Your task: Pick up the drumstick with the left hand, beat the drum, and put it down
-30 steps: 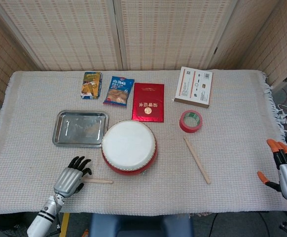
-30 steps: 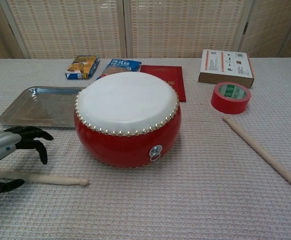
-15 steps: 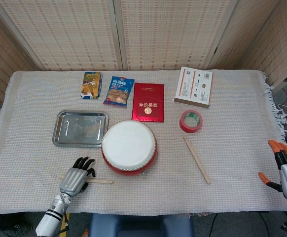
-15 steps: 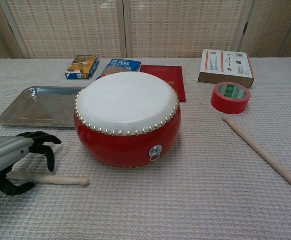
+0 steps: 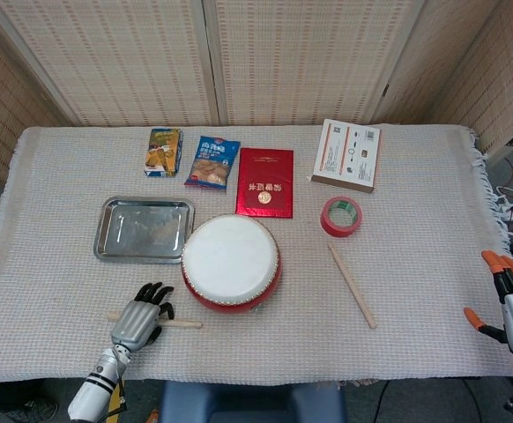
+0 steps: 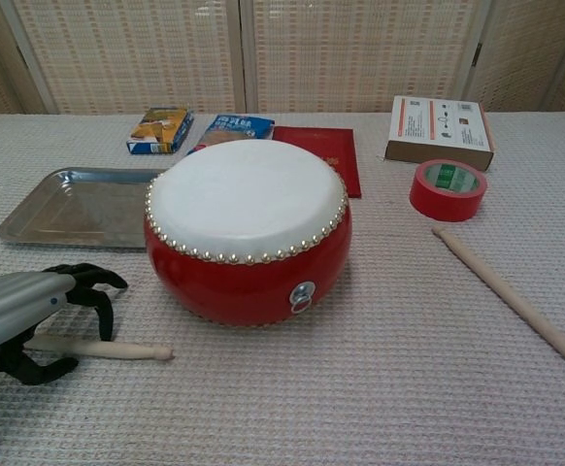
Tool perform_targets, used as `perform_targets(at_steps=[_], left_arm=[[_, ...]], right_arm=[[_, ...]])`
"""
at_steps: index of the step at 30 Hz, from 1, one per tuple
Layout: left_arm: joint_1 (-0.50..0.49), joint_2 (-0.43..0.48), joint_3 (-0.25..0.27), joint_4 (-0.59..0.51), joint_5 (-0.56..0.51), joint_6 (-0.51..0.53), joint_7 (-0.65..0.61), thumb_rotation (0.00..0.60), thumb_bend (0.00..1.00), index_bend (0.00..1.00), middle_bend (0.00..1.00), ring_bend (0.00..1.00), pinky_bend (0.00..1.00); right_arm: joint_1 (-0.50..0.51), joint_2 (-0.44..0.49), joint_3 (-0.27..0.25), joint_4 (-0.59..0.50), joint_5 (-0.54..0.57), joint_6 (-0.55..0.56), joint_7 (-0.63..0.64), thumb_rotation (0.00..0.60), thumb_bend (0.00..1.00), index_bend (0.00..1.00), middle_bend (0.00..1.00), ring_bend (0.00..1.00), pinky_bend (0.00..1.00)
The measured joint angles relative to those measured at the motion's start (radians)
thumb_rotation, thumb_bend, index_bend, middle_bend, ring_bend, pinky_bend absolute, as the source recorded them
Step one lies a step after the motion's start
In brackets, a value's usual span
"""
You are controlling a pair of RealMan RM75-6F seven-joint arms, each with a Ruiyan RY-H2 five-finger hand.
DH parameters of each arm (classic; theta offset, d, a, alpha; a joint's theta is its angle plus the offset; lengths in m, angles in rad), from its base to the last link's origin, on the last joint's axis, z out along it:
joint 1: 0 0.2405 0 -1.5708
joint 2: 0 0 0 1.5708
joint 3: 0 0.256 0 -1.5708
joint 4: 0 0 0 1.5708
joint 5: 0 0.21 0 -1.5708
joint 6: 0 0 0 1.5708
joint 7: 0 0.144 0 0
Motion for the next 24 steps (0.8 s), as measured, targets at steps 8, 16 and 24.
perform_targets(at_steps=[8,16,24], left_arm=[[-0.005,-0.014,0.002,0.005,0.002,-0.002,-0.037,0.600,0.34,0.50,0.12,0.00,0.01],[0.003,-0.031,0.003,0.027,0.012,0.025,-0.069,0.600,0.34,0.54,0.16,0.00,0.01],[0.017,-0.022,0.009,0.015,0.017,0.034,-0.144,0.600,0.35,0.56,0.18,0.01,0.01]], right_arm=[[-0.001,-0.001,0.000,0.004,0.004,-0.004,0.005,0.600,0.20,0.00,0.09,0.00,0.00],[-0.003,0.001,-0.001,0.005,0.010,-0.010,0.011,0.600,0.20,0.00,0.09,0.00,0.00],[-0.003,0.003,-0.002,0.002,0.008,-0.012,0.011,0.600,0.20,0.00,0.09,0.00,0.00]])
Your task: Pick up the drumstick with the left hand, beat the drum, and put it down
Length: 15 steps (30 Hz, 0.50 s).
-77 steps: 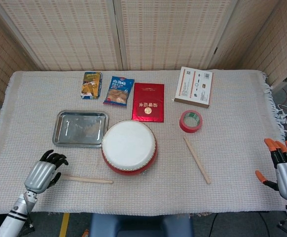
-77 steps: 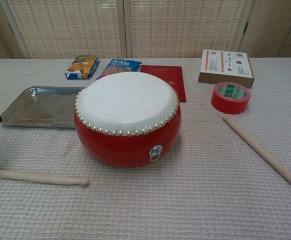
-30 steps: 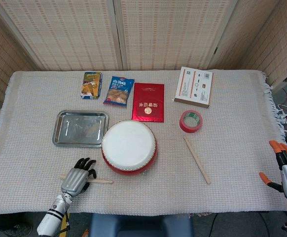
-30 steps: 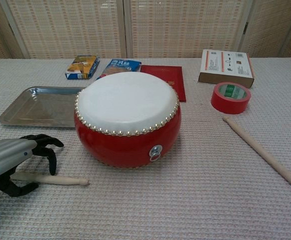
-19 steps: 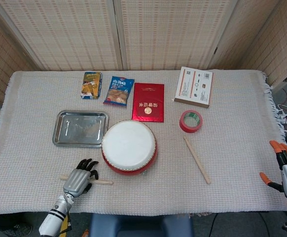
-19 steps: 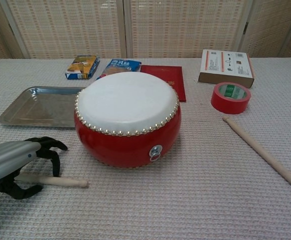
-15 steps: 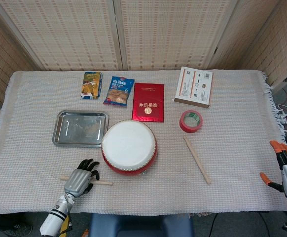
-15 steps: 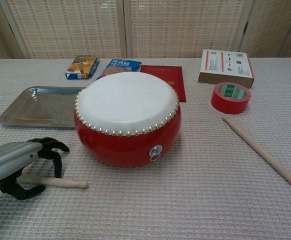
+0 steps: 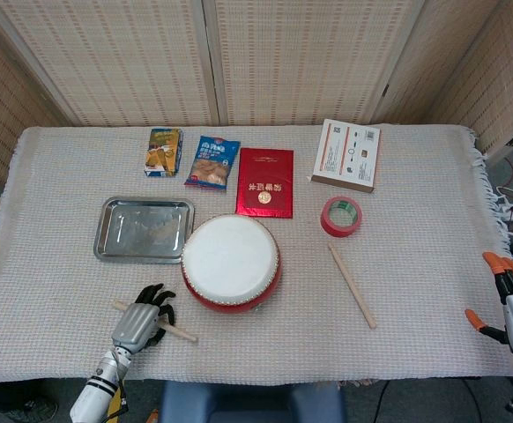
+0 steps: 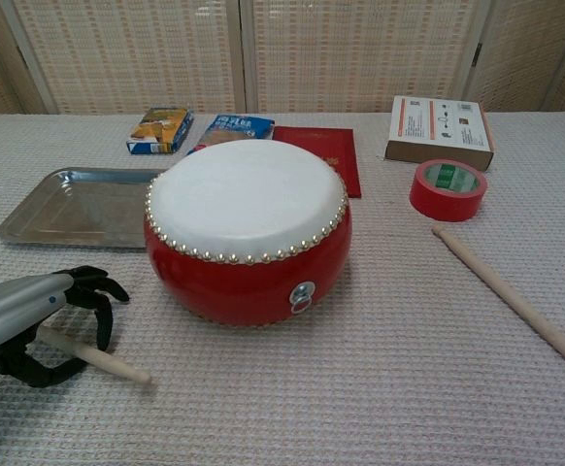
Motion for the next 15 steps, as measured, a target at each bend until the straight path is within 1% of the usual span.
perform_targets(at_steps=[5,8,11,15], left_arm=[[0.013,0.018,-0.002,-0.028,0.010,0.011,-0.105,0.600,0.35,0.57,0.20,0.03,0.02],[0.022,0.040,-0.009,-0.057,0.018,0.019,-0.213,0.600,0.36,0.58,0.25,0.08,0.03],[0.030,0.067,-0.020,-0.086,0.026,0.023,-0.357,0.600,0.36,0.59,0.28,0.11,0.03],[0.038,0.113,-0.035,-0.118,0.039,0.017,-0.600,0.600,0.38,0.60,0.32,0.16,0.04]], right_arm=[[-0.002,0.003,-0.001,-0.006,-0.005,0.005,-0.003,0.600,0.20,0.00,0.09,0.00,0.00],[-0.003,0.005,-0.002,-0.010,-0.010,0.010,-0.006,0.600,0.20,0.00,0.09,0.00,0.00],[-0.003,0.005,-0.003,-0.011,-0.010,0.007,-0.006,0.600,0.20,0.00,0.09,0.00,0.00],[-0.003,0.006,-0.006,-0.014,-0.012,0.003,-0.009,0.600,0.20,0.00,0.09,0.00,0.00]])
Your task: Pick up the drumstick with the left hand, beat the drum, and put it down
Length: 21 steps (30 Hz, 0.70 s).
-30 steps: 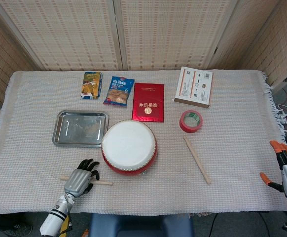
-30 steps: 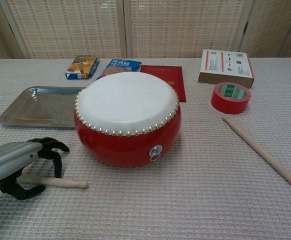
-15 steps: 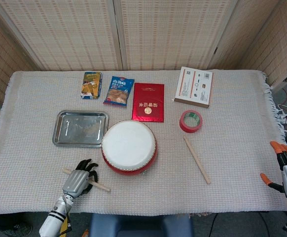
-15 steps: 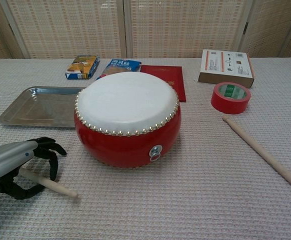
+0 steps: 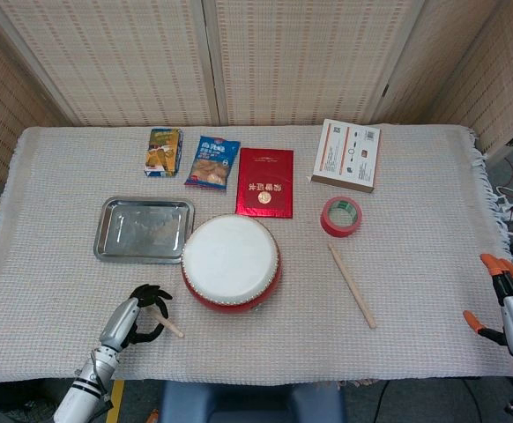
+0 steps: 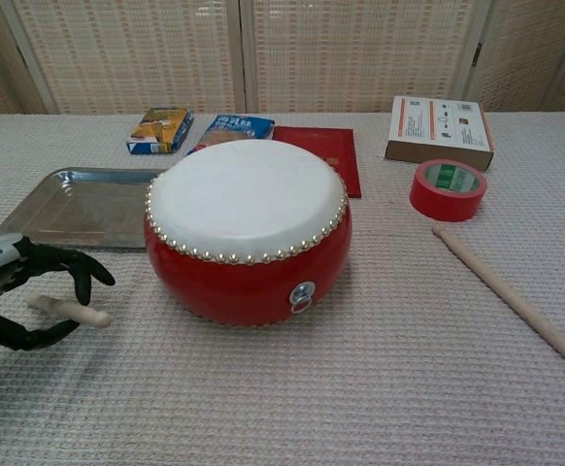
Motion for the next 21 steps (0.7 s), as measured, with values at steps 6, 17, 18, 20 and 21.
perform_targets(at_steps=[6,17,18,20,21], left_arm=[[0.006,0.060,-0.015,-0.021,0.034,-0.021,-0.396,0.600,0.41,0.61,0.37,0.21,0.13],[-0.031,0.149,0.002,0.042,0.161,-0.084,-1.084,0.600,0.41,0.61,0.39,0.22,0.18],[-0.038,0.156,0.008,0.056,0.180,-0.088,-1.154,0.600,0.41,0.61,0.39,0.22,0.18],[-0.050,0.165,0.019,0.082,0.209,-0.089,-1.259,0.600,0.41,0.61,0.39,0.22,0.18],[-0.059,0.170,0.028,0.102,0.228,-0.088,-1.329,0.600,0.41,0.61,0.39,0.22,0.18]], right_arm=[[-0.002,0.004,-0.002,-0.008,0.002,-0.003,-0.007,0.600,0.20,0.00,0.09,0.00,0.00],[-0.006,0.031,0.007,-0.044,-0.010,0.026,-0.008,0.600,0.20,0.00,0.09,0.00,0.00],[-0.006,0.039,0.010,-0.051,-0.010,0.028,-0.010,0.600,0.20,0.00,0.09,0.00,0.00],[-0.005,0.049,0.015,-0.061,-0.009,0.031,-0.017,0.600,0.20,0.00,0.09,0.00,0.00],[-0.004,0.053,0.017,-0.067,-0.008,0.032,-0.024,0.600,0.20,0.00,0.09,0.00,0.00]])
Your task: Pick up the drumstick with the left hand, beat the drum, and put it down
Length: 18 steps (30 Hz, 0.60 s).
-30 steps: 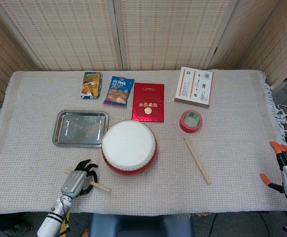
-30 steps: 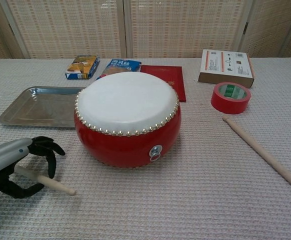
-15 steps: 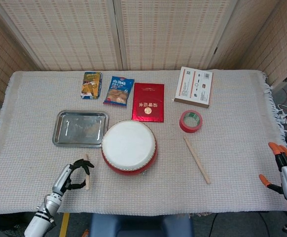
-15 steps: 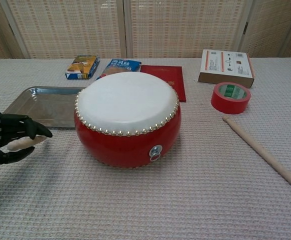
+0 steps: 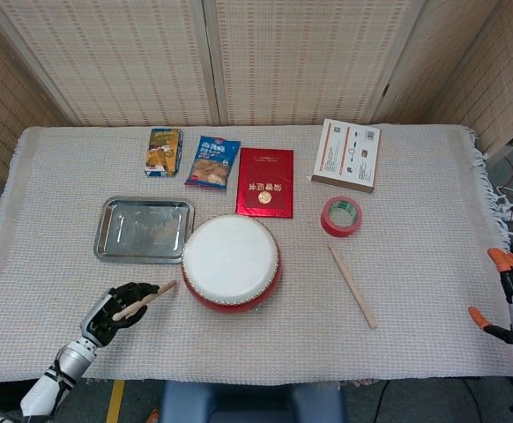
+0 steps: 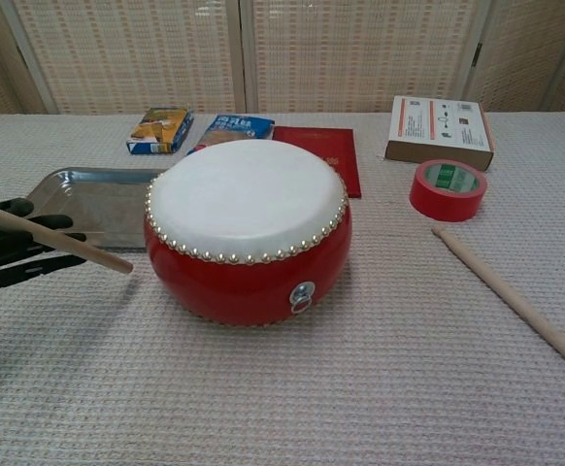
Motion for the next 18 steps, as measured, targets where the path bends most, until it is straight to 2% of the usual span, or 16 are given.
perform_targets(at_steps=[8,12,18], left_arm=[[-0.064,0.012,0.085,0.186,0.125,0.042,-0.420,0.600,0.41,0.61,0.39,0.22,0.18],[-0.092,0.007,0.128,0.261,0.161,0.069,-0.503,0.600,0.41,0.59,0.39,0.23,0.19],[-0.106,-0.008,0.138,0.280,0.118,0.058,-0.611,0.600,0.41,0.55,0.45,0.32,0.25]], right_arm=[[0.004,0.002,0.002,-0.016,0.010,-0.011,-0.017,0.600,0.20,0.00,0.09,0.00,0.00],[0.004,0.001,0.002,-0.017,0.012,-0.013,-0.018,0.600,0.20,0.00,0.09,0.00,0.00],[0.000,-0.004,-0.002,-0.019,0.014,-0.013,-0.022,0.600,0.20,0.00,0.09,0.00,0.00]])
